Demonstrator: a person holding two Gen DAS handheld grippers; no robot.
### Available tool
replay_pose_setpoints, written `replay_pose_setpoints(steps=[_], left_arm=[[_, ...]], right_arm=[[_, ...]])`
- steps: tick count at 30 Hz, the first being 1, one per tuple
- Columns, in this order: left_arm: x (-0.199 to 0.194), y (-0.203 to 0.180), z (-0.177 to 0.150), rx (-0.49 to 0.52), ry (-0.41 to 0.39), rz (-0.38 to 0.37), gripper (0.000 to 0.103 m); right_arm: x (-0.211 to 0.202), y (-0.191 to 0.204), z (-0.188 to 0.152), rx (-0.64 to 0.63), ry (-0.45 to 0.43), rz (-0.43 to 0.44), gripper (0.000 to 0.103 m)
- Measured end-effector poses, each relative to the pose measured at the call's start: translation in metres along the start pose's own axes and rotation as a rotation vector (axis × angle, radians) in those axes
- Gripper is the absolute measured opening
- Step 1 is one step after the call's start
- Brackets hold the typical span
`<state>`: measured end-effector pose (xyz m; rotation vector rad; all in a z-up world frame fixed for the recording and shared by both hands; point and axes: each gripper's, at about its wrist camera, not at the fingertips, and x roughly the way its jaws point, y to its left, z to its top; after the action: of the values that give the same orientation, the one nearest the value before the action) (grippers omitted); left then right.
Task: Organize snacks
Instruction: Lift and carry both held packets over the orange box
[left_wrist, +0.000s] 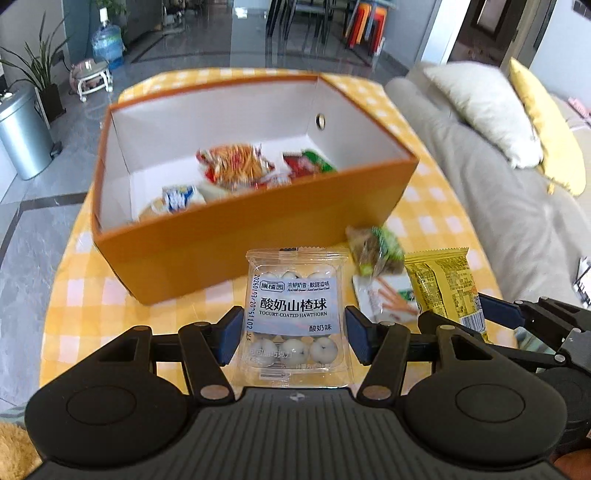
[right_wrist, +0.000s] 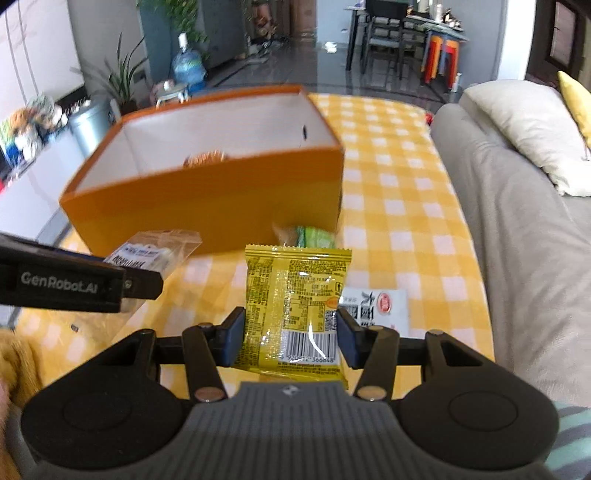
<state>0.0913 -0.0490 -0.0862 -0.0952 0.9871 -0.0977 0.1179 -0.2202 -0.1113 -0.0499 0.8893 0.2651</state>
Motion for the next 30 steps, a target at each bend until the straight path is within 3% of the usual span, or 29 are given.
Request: replay_pose_setpoints(steps=[8,17,24,30], left_arm=[[-0.035,0.014,0.025,0.010,-0.104,0.012,0.067],[-0.049,0.034,0.062,0.043,-0.161,0.053,0.067],[-0.042,0.047,0.092,0.074,-0.150,0.085,0.067],[-0.018,0.057,0.112,0.093,-0.113,0.099,0.067]], right_arm=[[-0.031,0.009,0.029,-0.003,-0.100,0.023,0.050],[-0.044,0.034,0.077,-0.096,-0.194,0.071,0.050],[-0.027,0.052,0.110,-0.175,-0.215,0.113,0.050],[0.004,0.053,0.142,-0.182,-0.162,0.177,0.050]])
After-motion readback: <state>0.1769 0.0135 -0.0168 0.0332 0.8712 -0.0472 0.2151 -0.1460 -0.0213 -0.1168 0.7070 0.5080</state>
